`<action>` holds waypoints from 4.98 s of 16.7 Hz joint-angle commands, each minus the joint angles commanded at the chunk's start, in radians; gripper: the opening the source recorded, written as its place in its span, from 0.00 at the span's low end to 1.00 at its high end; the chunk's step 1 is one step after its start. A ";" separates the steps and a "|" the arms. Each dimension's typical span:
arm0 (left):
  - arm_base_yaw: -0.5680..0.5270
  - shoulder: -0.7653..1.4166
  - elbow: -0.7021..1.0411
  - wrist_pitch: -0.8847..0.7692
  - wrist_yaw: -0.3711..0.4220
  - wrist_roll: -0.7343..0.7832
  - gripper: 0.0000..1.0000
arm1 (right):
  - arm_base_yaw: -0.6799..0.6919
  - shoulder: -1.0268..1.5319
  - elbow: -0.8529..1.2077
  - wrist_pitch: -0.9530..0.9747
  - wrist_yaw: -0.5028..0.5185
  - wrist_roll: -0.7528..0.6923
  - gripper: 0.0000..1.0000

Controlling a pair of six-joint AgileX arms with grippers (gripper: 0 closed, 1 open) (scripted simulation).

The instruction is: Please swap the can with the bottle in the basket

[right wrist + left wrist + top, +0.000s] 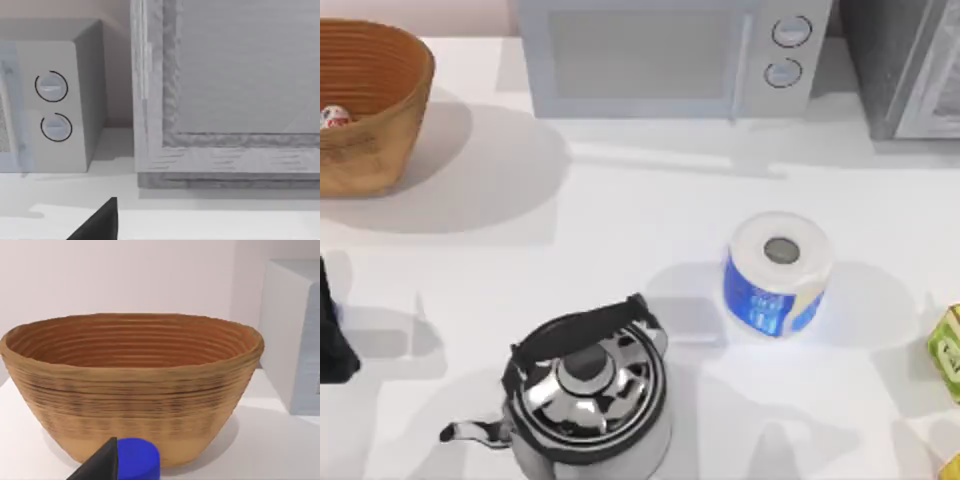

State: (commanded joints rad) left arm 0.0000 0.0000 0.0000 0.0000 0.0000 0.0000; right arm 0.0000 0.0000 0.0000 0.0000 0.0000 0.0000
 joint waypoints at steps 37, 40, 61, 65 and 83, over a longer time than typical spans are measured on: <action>0.125 2.616 2.652 -1.498 0.075 0.151 1.00 | 0.000 0.000 0.000 0.000 0.000 0.000 1.00; 0.126 2.669 2.716 -1.523 0.077 0.155 1.00 | 0.000 0.000 0.000 0.000 0.000 0.000 1.00; 0.119 2.632 2.405 -1.249 0.076 0.148 0.85 | 0.000 0.000 0.000 0.000 0.000 0.000 1.00; 0.119 2.632 2.405 -1.249 0.076 0.148 0.55 | 0.000 0.000 0.000 0.000 0.000 0.000 1.00; 0.122 2.560 2.363 -1.249 0.069 0.134 0.00 | 0.000 0.000 0.000 0.000 0.000 0.000 1.00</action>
State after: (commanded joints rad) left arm 0.1219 2.5604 2.3627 -1.2488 0.0692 0.1339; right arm 0.0000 0.0000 0.0000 0.0000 0.0000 0.0000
